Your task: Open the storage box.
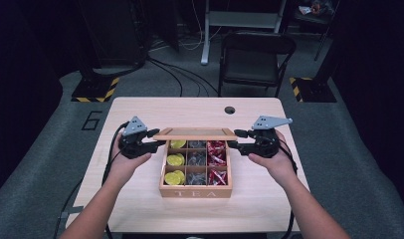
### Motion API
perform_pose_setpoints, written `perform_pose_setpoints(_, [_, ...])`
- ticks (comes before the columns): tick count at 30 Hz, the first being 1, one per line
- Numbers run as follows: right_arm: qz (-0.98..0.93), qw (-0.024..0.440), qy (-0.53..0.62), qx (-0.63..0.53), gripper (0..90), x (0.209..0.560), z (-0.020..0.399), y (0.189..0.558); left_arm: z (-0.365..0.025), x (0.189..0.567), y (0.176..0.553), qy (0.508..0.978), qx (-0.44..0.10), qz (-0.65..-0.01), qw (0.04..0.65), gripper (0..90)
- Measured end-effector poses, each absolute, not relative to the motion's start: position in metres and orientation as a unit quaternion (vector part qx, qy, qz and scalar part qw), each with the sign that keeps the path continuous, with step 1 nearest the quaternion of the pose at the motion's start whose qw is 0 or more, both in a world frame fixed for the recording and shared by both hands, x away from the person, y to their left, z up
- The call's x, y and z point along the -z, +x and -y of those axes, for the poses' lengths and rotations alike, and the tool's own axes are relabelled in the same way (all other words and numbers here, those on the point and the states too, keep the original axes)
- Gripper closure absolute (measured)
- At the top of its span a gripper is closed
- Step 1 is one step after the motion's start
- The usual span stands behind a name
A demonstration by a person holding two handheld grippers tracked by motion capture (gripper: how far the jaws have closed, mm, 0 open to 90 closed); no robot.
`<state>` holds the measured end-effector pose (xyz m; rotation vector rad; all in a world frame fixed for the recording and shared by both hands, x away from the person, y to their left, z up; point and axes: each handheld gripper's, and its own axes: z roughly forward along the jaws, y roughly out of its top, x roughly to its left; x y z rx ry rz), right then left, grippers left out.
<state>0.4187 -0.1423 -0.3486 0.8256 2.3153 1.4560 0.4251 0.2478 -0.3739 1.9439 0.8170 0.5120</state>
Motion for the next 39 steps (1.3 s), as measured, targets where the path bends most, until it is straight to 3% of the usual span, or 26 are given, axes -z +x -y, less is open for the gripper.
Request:
perform_pose_setpoints(19, [-0.794, 0.162, 0.303, -0.501, 46.8, 0.352, 0.139, 0.429, -0.248, 0.367, 0.437, 0.782, -0.211, -0.341, 0.477, 56.0])
perform_pose_setpoints(39, [-0.792, 0.177, 0.343, -0.474, 49.6, 0.383, 0.135, 0.474, -0.245, 0.353, 0.454, 0.776, -0.219, -0.353, 0.474, 58.2])
